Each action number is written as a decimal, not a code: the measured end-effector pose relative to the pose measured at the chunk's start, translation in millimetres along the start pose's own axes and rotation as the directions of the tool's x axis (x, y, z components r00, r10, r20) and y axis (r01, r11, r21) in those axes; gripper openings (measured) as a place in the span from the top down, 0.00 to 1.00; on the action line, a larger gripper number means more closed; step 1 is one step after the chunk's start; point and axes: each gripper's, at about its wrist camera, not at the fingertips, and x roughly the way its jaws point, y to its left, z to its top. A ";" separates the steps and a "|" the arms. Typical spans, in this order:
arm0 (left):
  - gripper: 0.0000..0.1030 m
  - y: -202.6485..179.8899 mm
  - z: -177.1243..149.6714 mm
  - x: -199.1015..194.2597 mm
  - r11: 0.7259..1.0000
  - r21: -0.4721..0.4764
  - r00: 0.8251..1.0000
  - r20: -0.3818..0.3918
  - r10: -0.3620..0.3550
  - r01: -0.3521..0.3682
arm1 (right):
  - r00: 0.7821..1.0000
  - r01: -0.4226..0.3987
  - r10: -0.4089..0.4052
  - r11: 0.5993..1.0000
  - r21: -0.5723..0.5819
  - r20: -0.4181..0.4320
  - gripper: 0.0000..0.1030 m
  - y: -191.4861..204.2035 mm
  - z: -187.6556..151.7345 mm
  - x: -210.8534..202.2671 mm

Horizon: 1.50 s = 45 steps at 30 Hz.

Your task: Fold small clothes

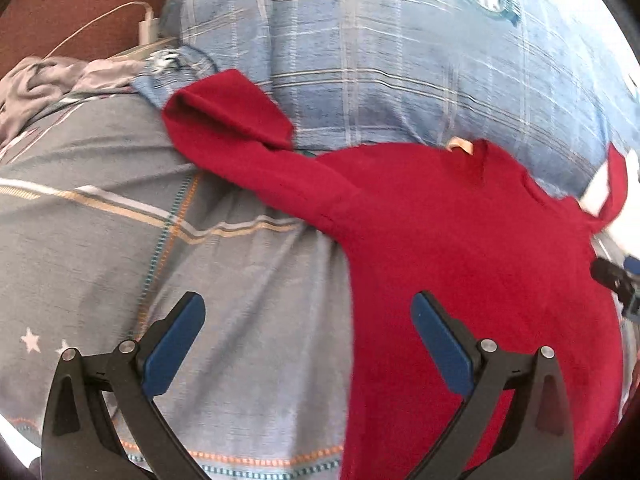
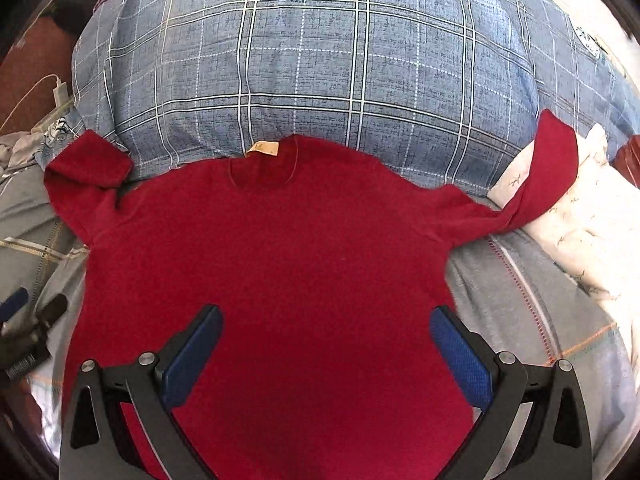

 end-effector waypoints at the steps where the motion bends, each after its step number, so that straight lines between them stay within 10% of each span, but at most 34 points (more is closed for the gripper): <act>1: 0.00 -3.1 -1.5 -0.1 1.000 0.011 1.000 0.002 -0.004 0.004 | 1.000 -0.003 0.003 1.000 0.001 -0.005 0.00 2.5 0.0 1.9; 45: 0.00 -1.1 -6.9 20.5 1.000 0.024 1.000 -0.011 -0.012 0.012 | 0.997 -0.023 0.019 0.998 -0.050 -0.078 0.00 21.9 6.9 31.1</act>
